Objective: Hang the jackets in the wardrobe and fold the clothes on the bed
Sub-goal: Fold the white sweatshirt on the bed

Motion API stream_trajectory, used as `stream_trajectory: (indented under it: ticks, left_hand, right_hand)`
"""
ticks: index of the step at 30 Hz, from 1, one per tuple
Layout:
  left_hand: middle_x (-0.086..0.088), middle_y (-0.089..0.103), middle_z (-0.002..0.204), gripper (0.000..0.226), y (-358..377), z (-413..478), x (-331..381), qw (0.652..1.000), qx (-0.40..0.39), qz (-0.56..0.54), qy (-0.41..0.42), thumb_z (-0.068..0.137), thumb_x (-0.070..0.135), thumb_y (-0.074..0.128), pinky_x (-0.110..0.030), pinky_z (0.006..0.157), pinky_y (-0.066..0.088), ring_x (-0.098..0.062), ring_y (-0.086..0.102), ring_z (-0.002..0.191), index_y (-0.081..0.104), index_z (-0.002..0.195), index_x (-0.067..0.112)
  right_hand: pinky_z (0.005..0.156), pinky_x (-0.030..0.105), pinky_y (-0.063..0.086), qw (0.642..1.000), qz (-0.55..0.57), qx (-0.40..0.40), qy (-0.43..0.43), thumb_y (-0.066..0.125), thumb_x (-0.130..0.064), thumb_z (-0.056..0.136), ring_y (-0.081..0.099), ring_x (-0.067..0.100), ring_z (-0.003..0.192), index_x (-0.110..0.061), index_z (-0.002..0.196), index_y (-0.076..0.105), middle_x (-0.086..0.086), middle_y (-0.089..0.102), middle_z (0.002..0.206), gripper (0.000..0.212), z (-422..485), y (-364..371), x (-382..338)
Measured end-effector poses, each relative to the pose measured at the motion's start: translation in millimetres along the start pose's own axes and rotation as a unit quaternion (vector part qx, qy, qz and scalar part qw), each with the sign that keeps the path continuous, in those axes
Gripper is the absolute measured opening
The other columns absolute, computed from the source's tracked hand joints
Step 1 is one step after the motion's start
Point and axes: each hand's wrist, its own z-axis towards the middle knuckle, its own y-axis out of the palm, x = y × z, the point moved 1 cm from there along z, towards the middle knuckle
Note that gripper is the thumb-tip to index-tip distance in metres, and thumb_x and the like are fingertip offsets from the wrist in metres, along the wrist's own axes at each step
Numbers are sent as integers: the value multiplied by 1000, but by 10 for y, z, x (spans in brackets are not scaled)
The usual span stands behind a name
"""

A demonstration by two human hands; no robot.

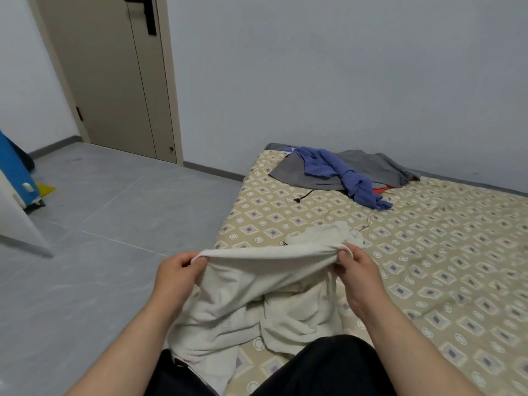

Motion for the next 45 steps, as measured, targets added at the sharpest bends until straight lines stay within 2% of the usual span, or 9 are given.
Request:
stream_trajectory:
  ticks: [11,15,18,23,28,32,35,40,45]
  left_hand:
    - [1,63,86,15,-555,471,1616,964,204,31,165,84,11,53,-29,63,44,-24,59,85,65,89,17]
    - [11,45,138,81,-328,252,2072,966,60,69,243,71,34,69,-29,104,37,-7,45,125,41,146,24]
    - [24,45,138,102,99,-69,2299,956,-105,74,265,60,49,82,-22,102,39,1,46,126,35,148,33]
    - [-4,76,94,26,361,-204,2507,971,-135,-111,160,75,19,74,-42,83,60,-25,72,93,70,101,18]
    - [-12,73,90,12,236,-226,2588,960,-172,-199,94,92,2,60,-37,74,60,-23,72,81,68,100,5]
    - [-11,72,101,19,177,-252,2749,928,-188,-321,28,97,9,54,-40,80,56,-25,69,92,68,110,6]
    - [-9,71,98,19,147,-263,2895,905,-205,-374,7,99,14,52,-40,87,53,-22,67,93,69,102,9]
    - [-6,76,92,16,-23,-171,2963,934,-149,-316,74,96,12,59,-36,68,60,-20,73,82,71,104,7]
    - [-2,76,80,8,-348,115,2840,970,-27,-198,135,93,14,64,-33,61,57,-22,73,74,70,97,17]
  right_hand:
    - [59,15,43,924,-152,-29,-348,69,-29,86,54,-5,61,-25,77,69,-14,64,71,10,-298,878,-2253]
    - [62,12,44,916,-121,-80,-374,70,-28,87,58,-7,64,-23,78,70,-14,64,72,10,-508,1202,-2652]
    - [67,23,50,913,-95,-128,-375,71,-24,87,61,2,67,-22,76,69,-11,65,70,11,-704,1480,-2752]
    - [68,24,55,915,-41,-208,-342,71,-24,87,66,3,70,-24,70,70,-13,68,67,17,-886,1603,-2692]
    - [69,28,50,949,-35,-191,-248,61,-17,94,62,14,82,-22,91,69,-2,68,92,10,-575,1128,-2305]
    - [99,35,51,898,-217,-349,-156,66,-16,87,63,16,113,-20,128,62,0,66,125,41,-431,857,-1629]
    - [84,28,53,867,-216,-440,-86,72,-28,81,67,14,96,-23,109,68,-5,72,105,28,-482,731,-1319]
    - [68,35,44,899,-317,-251,-169,54,-21,97,56,19,75,-10,81,67,4,65,81,23,-303,646,-1361]
    - [75,43,57,985,-40,-48,-162,42,-24,104,65,28,87,-19,98,61,11,69,100,20,19,365,-2062]
